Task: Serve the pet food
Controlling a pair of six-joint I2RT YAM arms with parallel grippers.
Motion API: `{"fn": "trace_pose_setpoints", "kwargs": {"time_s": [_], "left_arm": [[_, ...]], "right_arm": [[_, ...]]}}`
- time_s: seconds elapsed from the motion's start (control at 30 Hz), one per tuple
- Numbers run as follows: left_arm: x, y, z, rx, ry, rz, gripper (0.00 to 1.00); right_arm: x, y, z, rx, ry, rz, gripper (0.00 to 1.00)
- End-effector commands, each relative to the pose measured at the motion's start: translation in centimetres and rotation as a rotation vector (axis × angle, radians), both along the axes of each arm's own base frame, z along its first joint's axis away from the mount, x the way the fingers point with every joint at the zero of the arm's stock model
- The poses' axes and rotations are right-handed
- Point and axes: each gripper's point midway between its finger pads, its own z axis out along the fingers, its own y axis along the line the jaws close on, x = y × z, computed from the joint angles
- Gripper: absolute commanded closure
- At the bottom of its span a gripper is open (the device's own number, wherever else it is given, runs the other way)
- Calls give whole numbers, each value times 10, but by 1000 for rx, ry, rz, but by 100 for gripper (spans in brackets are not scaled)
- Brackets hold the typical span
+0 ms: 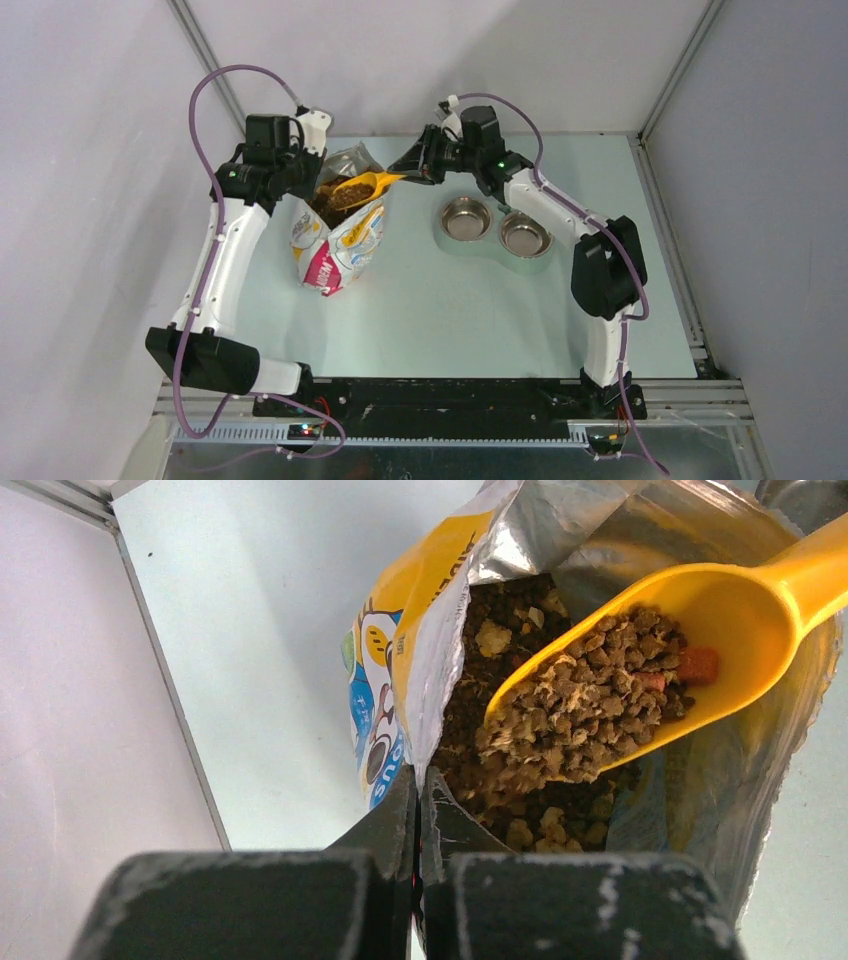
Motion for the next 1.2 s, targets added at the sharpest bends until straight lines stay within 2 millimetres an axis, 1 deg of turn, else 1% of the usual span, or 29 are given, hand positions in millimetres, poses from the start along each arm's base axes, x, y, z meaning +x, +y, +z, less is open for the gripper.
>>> {"fn": "trace_pose_setpoints", "kwargs": {"time_s": [0.0,0.03,0.07,0.1,0.17,0.2,0.23,0.27,0.3,0.4,0.6,0.93,1.03,1.17], "left_arm": [[3,-1,21,-10,-74,-24,100],[3,-2,21,-11,-73,-24,100],[3,-2,20,-12,-71,-26,100],[4,-3,21,-16,-72,-27,100],[5,-4,21,-20,-75,-28,100],[5,-4,20,-21,-73,-29,100],[5,-4,20,-21,-74,-30,100],[5,-4,19,-21,-71,-30,100],[5,-4,18,-20,-66,-32,100],[3,-3,17,-12,-62,-33,100],[0,2,16,18,-66,-27,100],[-3,14,4,104,-38,-32,100],[-2,24,3,149,-33,2,100],[1,30,2,176,-29,17,100]], "right_arm": [[3,-14,25,117,8,-6,100],[3,-16,21,102,4,-7,100],[1,-19,23,78,-49,-2,100],[1,-20,25,59,-67,-5,100],[-3,-20,35,81,-110,15,100],[-3,-21,34,109,-61,11,100],[-5,-20,44,165,-88,34,100],[-7,-22,41,201,-7,35,100],[-7,-22,48,234,-14,38,100],[-9,-26,46,253,37,36,100],[-6,-35,53,276,53,29,100],[4,-62,66,304,54,0,100],[6,-70,67,311,53,-7,100],[9,-82,73,323,40,-19,100]]}}
